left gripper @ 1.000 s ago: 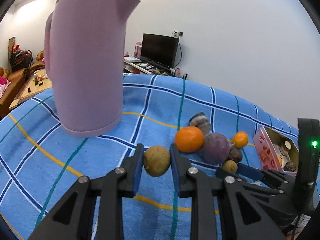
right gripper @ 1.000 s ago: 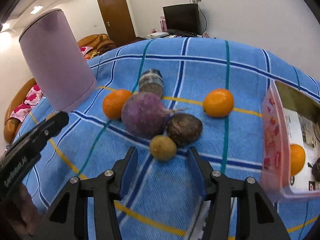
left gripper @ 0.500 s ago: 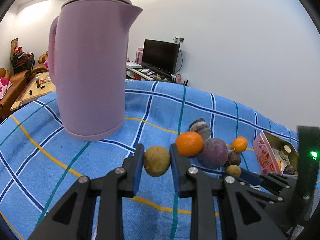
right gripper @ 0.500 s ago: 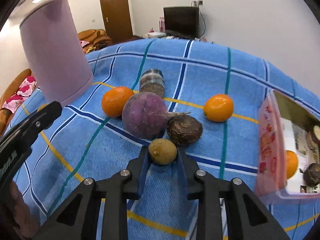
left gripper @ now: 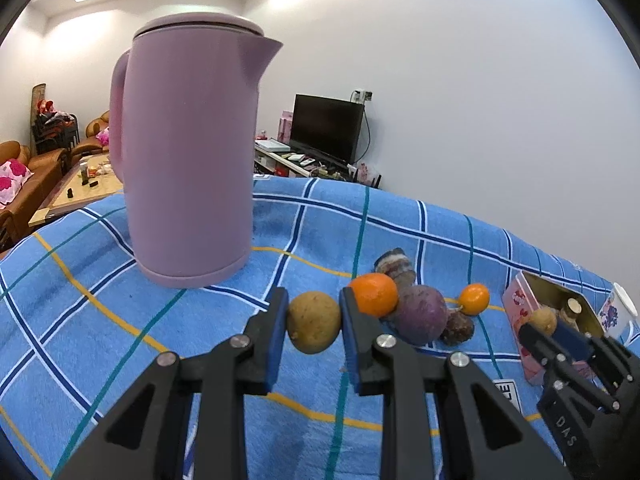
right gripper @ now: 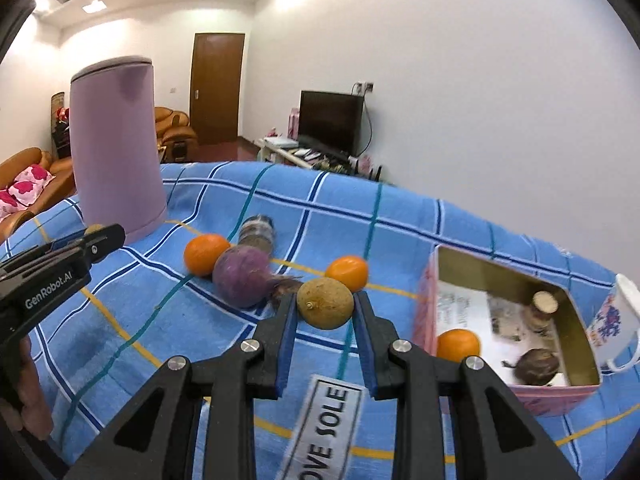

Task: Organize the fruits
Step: 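Carry the lemon and the potato over the pink tin box with both tools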

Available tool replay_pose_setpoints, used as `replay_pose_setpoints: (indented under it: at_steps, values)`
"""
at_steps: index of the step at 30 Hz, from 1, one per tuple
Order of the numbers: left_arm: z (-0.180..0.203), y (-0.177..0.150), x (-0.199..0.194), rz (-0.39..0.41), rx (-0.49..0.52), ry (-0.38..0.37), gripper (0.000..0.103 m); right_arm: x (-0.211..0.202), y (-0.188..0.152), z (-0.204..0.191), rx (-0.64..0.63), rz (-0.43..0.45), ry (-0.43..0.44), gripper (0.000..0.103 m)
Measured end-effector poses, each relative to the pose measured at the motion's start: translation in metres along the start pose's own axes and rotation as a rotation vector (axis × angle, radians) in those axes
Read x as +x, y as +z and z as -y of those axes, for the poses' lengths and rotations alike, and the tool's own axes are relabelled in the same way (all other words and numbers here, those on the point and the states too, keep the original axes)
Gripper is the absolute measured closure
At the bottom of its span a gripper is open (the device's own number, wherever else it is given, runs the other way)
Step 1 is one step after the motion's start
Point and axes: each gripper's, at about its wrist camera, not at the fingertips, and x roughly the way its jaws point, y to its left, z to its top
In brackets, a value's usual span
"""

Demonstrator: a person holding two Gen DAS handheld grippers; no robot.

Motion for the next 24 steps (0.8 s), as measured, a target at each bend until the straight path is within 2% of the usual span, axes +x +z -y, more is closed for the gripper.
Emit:
replay_pose_setpoints:
  at_steps: [11,24]
  values:
    - [0.036,-0.01,-0.003,-0.031,0.06,-0.022,0.076,-0.019,-0.002,0.024,0.016,0.052,-0.031,0.073]
    - [0.089,-0.012,-0.005,-0.039,0.127,-0.076,0.076,-0.026,-0.003,0.067,0.088,0.059,-0.061,0.073]
